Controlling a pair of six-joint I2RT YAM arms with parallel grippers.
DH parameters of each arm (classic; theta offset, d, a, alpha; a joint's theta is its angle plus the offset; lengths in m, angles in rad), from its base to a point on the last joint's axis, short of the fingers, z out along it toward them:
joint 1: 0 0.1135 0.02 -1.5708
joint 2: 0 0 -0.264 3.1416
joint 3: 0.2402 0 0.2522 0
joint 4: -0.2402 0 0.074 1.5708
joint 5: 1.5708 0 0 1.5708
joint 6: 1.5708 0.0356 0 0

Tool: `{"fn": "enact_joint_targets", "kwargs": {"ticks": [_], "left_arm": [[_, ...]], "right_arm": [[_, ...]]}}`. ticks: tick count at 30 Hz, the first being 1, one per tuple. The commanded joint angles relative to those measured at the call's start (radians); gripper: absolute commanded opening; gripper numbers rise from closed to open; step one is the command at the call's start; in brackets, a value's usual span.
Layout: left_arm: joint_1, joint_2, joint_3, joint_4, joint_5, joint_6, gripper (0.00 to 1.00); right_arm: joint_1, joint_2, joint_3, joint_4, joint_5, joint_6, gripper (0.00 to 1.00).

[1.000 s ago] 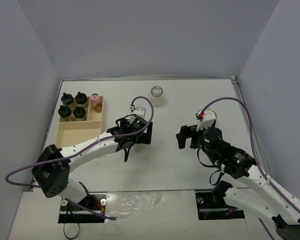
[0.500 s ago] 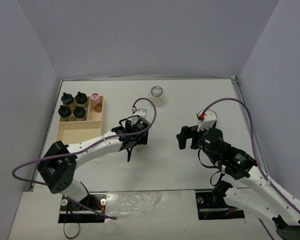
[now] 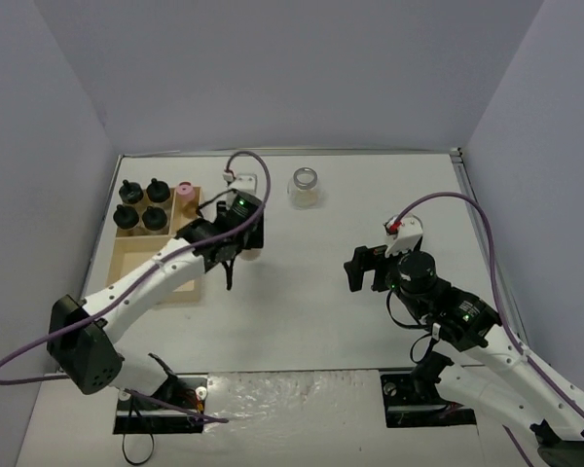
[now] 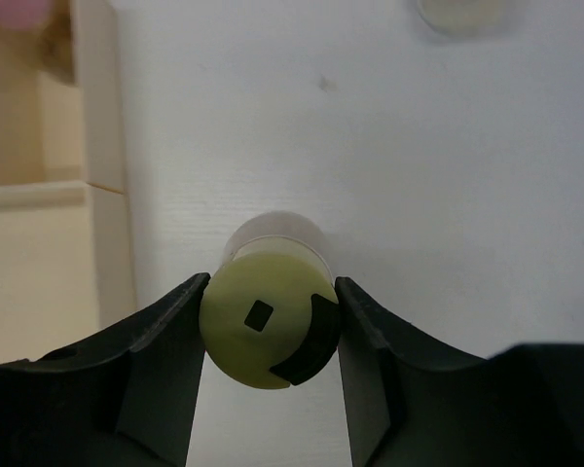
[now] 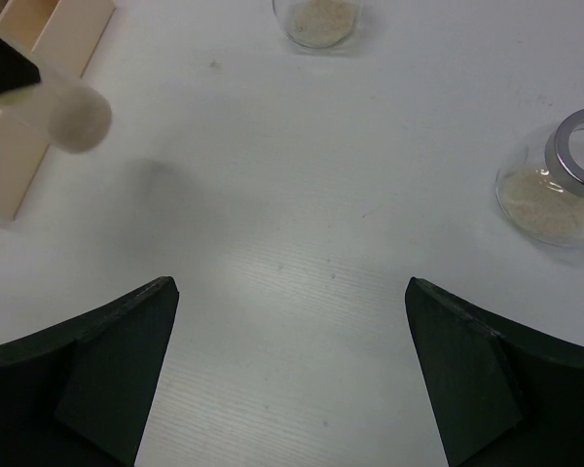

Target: Organize the condiment bottles

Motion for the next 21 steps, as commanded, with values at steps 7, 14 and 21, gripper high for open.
{"fn": "enact_joint_targets", "kwargs": {"ticks": [7, 14, 21], "left_arm": [[0.408, 0.030, 0.224, -0.002, 0.137, 0.196, 0.06], [0.524, 0.202, 0.311, 0.049, 0.191, 0.225, 0.06], [0.554, 0.289, 0.298, 0.095, 0.203, 0.226, 0.06]], "right_arm": [[-0.010, -0.014, 0.017, 0.042, 0.001, 0.013, 1.00], [-0.010, -0.027, 0.009, 0.041, -0.016, 0.014, 1.00], [-0.010, -0.047, -0.002, 0.036, -0.022, 0.020, 1.00]]}}
